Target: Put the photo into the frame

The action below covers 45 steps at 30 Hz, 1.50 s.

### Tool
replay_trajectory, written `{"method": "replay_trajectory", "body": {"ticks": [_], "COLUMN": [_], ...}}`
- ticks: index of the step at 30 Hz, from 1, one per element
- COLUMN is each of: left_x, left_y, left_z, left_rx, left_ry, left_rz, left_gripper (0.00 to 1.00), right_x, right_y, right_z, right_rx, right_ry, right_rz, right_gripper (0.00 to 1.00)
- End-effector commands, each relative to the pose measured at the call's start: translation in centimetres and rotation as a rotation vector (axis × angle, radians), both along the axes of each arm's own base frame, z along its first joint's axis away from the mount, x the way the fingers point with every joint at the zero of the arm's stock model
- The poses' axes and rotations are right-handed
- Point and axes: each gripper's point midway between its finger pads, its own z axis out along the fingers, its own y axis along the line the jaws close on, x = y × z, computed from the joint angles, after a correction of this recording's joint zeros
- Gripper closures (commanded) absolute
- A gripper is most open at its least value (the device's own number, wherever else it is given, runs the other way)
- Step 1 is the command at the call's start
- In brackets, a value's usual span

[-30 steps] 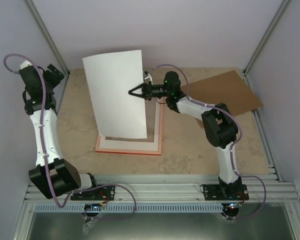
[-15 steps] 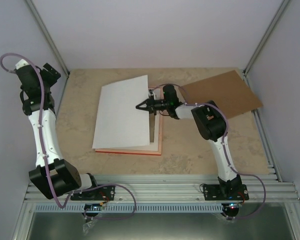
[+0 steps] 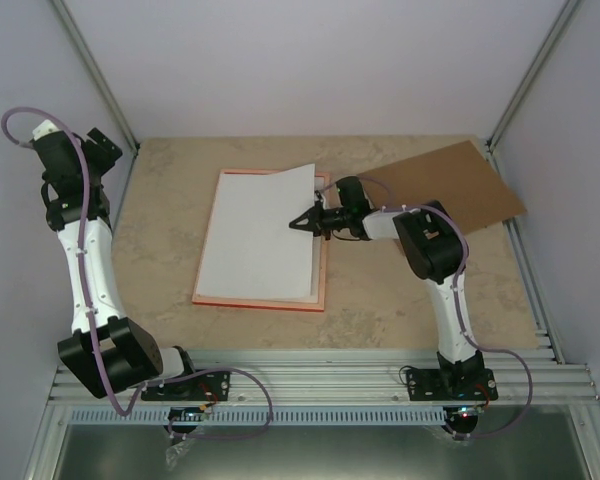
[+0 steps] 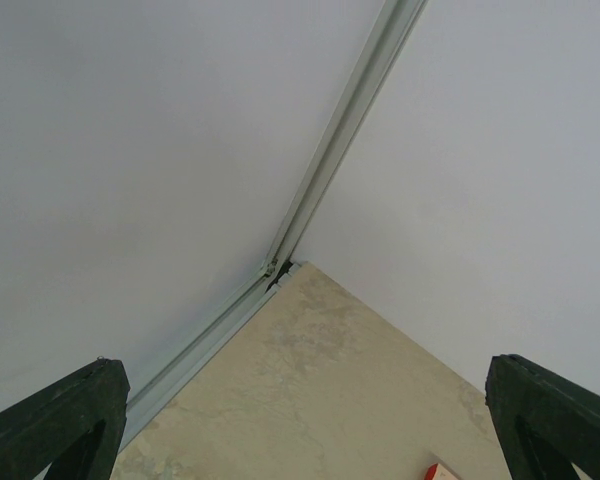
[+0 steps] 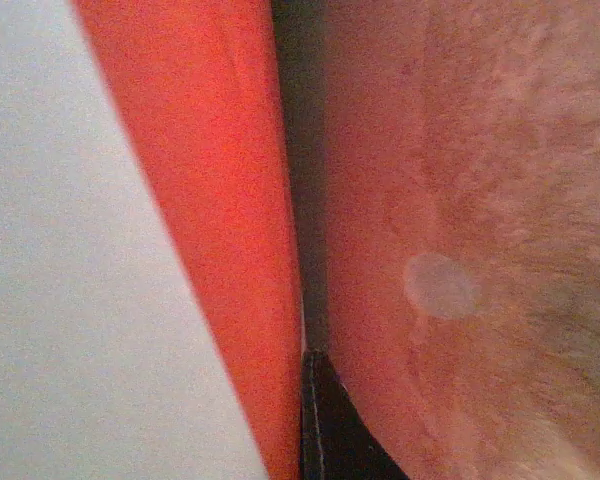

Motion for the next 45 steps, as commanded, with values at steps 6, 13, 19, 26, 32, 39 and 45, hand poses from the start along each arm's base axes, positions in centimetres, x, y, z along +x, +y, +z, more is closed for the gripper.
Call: {"method": "replay_trajectory", "body": {"ticks": [6,13,19,26,32,39,45], "left_x": [0.6,0.8,0.7,0.6,0.5,0.4,0.3], "left_y": [0.5,0.3,0.3,0.2,0.1,-0.1,-0.2], "left_z": [-1.3,-1.9,-2.0,-1.9,-2.0,-2.4,-2.4], "left_rx": [-0.016,-0.028,-0.030,-0.030,-0.030,-0.040,-0.043], "left_ry": [0.020,0.025,0.028,0.029,0.031,0.034,0.032], "left_rz": [0.004,-0.005,-0.008,-0.012,-0.014,-0.021,-0.024], "left_gripper": [0.00,0.01,0.01,0.01,0.00,0.01,0.01], "right_x": [0.0,0.2,0.3,0.9,0.5,0.5,0.7], "right_y": [-1.6,-1.0,-0.2,-0.2,-1.3,-1.6,-1.3], "right_z": [0.9,0.8,0.4,0.4,-0.1,-0.5,0.8], "right_rx": [-0.061,-0.072,-0.089,-0.149,-0.205,-0.223,-0.215], "right_ry": [0.001,-0.020,-0.031,-0.086,-0.081,-0.078,-0.101], "right_rz": [-0.054,-0.047,-0.032,-0.004,0.014,0.017,0.026], "right_gripper": [1.00,0.99,0.99,0.99,0.99,0.99,0.58]}}
